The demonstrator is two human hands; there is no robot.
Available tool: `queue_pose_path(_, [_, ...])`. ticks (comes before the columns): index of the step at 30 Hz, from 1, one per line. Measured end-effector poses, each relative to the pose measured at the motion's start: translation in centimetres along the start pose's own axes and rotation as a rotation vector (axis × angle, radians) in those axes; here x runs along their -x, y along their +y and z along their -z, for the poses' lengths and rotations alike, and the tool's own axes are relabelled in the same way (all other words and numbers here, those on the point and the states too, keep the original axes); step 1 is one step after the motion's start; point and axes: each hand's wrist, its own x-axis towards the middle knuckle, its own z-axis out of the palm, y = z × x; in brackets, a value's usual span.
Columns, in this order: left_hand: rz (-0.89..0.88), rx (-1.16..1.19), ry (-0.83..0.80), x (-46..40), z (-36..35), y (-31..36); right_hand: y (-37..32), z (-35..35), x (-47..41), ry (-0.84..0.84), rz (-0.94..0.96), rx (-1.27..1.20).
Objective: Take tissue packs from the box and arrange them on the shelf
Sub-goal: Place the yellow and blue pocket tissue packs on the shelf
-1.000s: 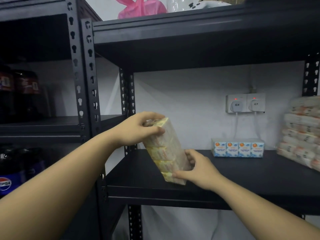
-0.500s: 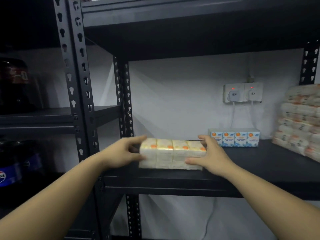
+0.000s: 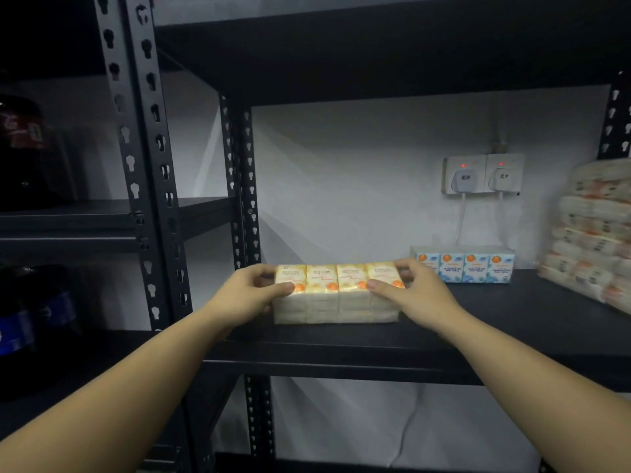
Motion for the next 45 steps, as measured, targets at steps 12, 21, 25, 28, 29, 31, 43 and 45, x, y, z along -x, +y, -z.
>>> queue_pose_path(12, [-0.178,0.052,-0.054,0.6,-0.5,0.5,-5.4,1.1,-0.6,-0.297,0.196,0.419])
queue_pose_path(21, [-0.143,0.195,-0.032,0.1,-3.2,3.0,-8.9,-0.4,-2.5,-0.204,0.146,-0.112])
queue_pose_path(25, [-0.124,0.194,-0.242,0.6,-4.0,3.7,-7.8,0.4,-2.1,-0.204,0.128,-0.312])
queue_pose_path(28, [-0.188,0.131,-0.218,0.1,-4.0,4.6,-7.2,2.7,-1.6,-0.124,0.201,-0.289])
queue_pose_path(29, [-0.208,0.097,-0.213,-0.1,-3.9,5.1,-7.1,3.6,-1.4,-0.100,0.235,-0.251])
queue_pose_path(31, [-0.260,0.013,-0.202,-0.6,-3.9,5.8,-6.7,5.1,-1.2,-0.104,0.278,-0.171])
queue_pose_path(43, [-0.406,-0.804,-0.373,-4.0,-6.6,6.0,3.2,5.0,-0.3,-0.224,0.027,0.175])
queue_pose_path(45, [-0.428,-0.871,-0.396,-4.3,-7.6,5.7,4.1,4.9,-0.2,-0.225,0.026,0.208])
